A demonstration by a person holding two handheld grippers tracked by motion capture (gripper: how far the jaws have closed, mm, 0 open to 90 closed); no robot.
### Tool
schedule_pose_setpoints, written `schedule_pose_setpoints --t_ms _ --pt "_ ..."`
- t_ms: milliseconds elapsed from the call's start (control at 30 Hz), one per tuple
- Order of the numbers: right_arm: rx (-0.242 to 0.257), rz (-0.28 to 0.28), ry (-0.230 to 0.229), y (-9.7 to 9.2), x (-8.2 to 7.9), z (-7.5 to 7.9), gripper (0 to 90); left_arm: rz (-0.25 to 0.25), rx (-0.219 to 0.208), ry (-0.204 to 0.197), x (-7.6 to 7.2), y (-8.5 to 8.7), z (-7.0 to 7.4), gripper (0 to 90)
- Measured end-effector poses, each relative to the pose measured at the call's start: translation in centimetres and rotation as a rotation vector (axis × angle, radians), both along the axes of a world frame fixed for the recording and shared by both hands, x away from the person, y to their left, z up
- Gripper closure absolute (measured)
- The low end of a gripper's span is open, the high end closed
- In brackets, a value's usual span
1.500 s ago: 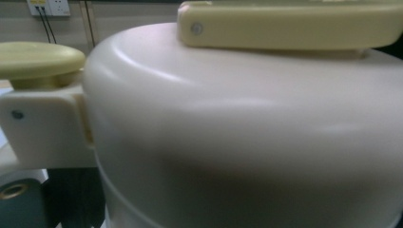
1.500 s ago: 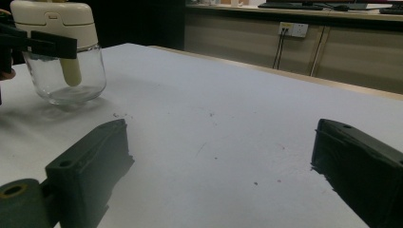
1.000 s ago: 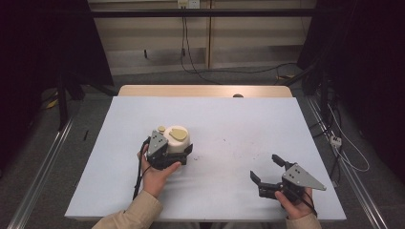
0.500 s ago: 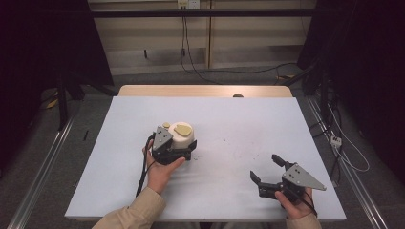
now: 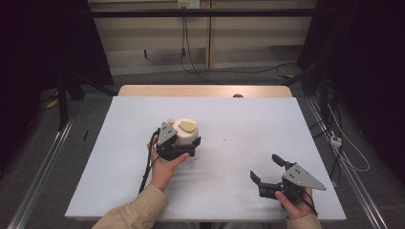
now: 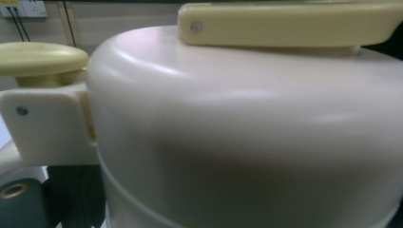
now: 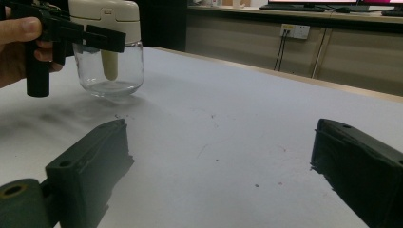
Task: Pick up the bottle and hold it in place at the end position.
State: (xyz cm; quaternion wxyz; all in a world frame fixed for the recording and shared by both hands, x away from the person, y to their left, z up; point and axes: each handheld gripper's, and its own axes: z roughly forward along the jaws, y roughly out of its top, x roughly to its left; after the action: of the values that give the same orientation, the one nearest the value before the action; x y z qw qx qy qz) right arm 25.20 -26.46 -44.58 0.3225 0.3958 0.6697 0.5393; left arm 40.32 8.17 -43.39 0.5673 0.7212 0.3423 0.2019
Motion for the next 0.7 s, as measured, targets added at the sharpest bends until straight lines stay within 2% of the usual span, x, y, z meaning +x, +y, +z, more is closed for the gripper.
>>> schedule_pose_setpoints --t_ms 700 --pt "0.002 -0.001 -0.002 -0.1 0.0 0.0 4.9 -0.022 0.008 0.005 1.1 -1.5 -0.1 5.6"
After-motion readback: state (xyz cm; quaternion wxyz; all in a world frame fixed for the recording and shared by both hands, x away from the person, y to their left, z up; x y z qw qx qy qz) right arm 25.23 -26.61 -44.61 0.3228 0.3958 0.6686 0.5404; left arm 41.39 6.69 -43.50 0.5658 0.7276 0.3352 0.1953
